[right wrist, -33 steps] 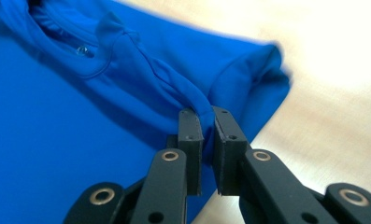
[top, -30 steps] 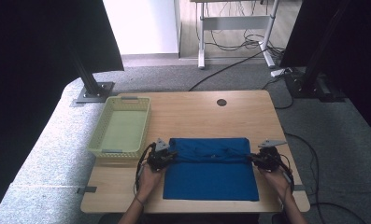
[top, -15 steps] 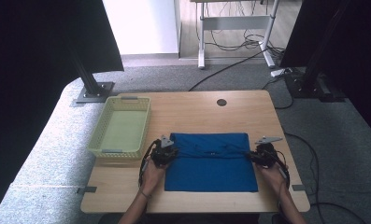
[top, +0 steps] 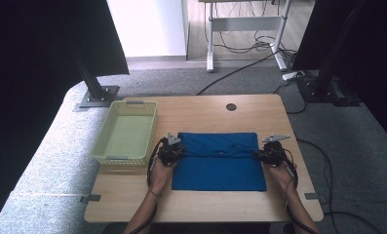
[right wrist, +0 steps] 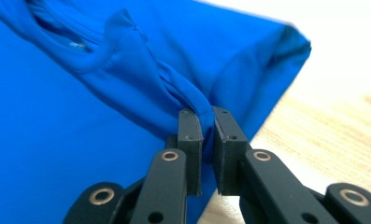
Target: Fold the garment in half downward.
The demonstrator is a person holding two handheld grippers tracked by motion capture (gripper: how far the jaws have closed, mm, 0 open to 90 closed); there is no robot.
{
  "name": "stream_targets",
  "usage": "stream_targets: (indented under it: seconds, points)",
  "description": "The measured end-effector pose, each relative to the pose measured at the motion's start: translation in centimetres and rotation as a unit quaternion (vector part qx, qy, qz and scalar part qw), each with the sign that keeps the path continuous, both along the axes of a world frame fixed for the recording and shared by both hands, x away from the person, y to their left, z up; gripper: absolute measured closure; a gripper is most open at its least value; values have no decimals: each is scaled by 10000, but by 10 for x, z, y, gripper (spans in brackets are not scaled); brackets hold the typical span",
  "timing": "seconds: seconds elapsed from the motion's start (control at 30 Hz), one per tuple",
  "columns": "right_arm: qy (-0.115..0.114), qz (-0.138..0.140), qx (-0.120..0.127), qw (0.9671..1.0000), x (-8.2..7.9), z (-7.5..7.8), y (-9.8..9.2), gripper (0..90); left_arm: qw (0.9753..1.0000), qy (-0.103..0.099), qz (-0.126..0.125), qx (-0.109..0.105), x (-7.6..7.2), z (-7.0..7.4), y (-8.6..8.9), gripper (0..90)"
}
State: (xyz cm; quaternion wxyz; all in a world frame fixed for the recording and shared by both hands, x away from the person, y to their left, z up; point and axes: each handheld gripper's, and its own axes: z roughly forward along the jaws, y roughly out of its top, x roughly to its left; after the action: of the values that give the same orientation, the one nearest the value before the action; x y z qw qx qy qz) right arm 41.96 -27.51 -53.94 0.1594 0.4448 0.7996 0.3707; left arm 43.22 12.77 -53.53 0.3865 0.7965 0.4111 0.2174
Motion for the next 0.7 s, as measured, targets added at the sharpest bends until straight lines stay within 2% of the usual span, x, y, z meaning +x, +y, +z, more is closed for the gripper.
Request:
stream_targets:
  seconds: [0.13, 0.23, 0.37, 0.5, 0.63, 0.7]
  points:
    - [-281, 123, 56, 9995, -16, 15, -1, 825, 9999, -108, -107, -49, -14, 14, 3, 852]
    - [-366, 210, 117, 9990, -31, 23, -4, 826, 9997, -117, -218, -79, -29, 18, 6, 851]
    - [-207, 297, 253, 9990, -46, 18, -8, 825, 9993, 48, -336, -170, -45, 12, 13, 849]
    - [7, 408, 221, 9989, -58, 5, -8, 825, 9989, 201, -429, -30, -55, 0, 13, 849]
    - [223, 432, 89, 9988, -59, -7, -7, 825, 9985, 292, -447, 115, -54, -9, 10, 847]
    - [255, 417, 157, 9987, -56, -11, -8, 825, 9986, 296, -420, 123, -51, -13, 9, 844]
